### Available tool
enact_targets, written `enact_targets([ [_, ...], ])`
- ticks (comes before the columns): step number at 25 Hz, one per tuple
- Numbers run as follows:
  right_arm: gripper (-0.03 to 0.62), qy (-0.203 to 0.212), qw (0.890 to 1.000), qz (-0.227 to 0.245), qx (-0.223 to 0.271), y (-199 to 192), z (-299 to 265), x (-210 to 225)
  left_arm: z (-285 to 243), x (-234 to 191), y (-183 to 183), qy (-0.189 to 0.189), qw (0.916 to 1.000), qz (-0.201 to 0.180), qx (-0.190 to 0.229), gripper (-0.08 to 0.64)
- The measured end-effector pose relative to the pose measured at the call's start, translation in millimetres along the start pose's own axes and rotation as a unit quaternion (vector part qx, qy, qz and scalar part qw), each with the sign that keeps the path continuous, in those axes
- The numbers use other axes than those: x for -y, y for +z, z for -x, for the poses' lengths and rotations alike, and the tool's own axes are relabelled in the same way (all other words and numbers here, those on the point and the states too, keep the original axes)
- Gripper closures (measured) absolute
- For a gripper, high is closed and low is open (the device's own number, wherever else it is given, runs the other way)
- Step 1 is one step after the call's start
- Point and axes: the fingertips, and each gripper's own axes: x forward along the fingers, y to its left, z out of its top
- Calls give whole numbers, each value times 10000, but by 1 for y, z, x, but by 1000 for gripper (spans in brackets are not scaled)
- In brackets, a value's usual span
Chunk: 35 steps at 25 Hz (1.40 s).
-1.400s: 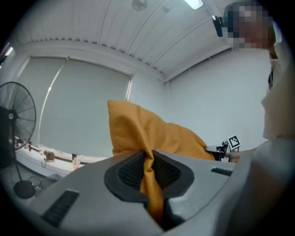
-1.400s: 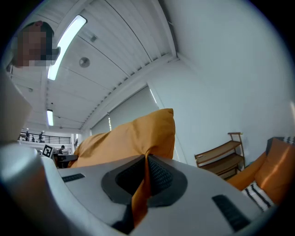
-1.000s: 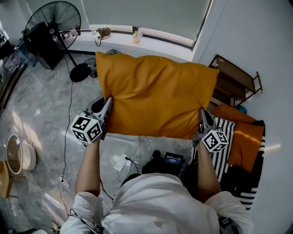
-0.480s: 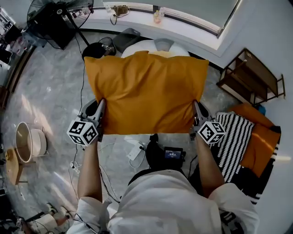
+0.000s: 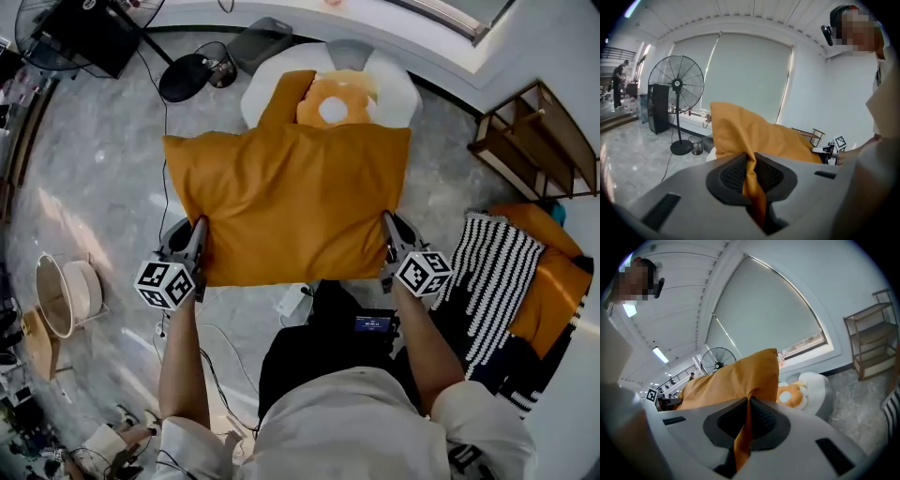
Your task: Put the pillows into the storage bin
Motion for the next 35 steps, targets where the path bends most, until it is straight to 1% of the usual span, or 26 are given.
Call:
enact_targets([
  [6, 557, -260, 9983, -338, -389, -67, -40, 20, -41, -55, -63, 0, 9984, 323, -460, 517],
  [12, 557, -607, 9945, -597, -604, -141, -69, 28, -75, -112, -135, -157, 9939, 545, -946, 517],
  [19, 557, -1077, 9873, -921, -724, -224, -97, 50, -128, -163, -206, -445, 9867, 534, -1466, 517],
  [22, 557, -1202, 9843, -978, -846, -249, -110, 67, -154, -178, -235, -492, 9838, 588, -1622, 517],
  [26, 557, -1330, 9802, -1089, -979, -277, -134, 88, -185, -200, -271, -517, 9787, 512, -1922, 514],
  [29, 557, -1462, 9763, -1186, -1065, -297, -152, 105, -209, -216, -292, -511, 9737, 435, -2175, 504],
  [31, 557, -1530, 9730, -1241, -1204, -313, -161, 115, -221, -228, -306, -443, 9695, 627, -2329, 494],
  [33, 555, -1594, 9685, -1282, -1423, -330, -171, 127, -233, -241, -324, -271, 9636, 836, -2524, 480],
  [34, 552, -1642, 9652, -1318, -1553, -339, -176, 134, -238, -248, -336, -153, 9601, 805, -2673, 466],
  [35, 535, -1713, 9611, -1366, -1682, -347, -180, 142, -242, -254, -348, -12, 9569, 688, -2821, 436],
])
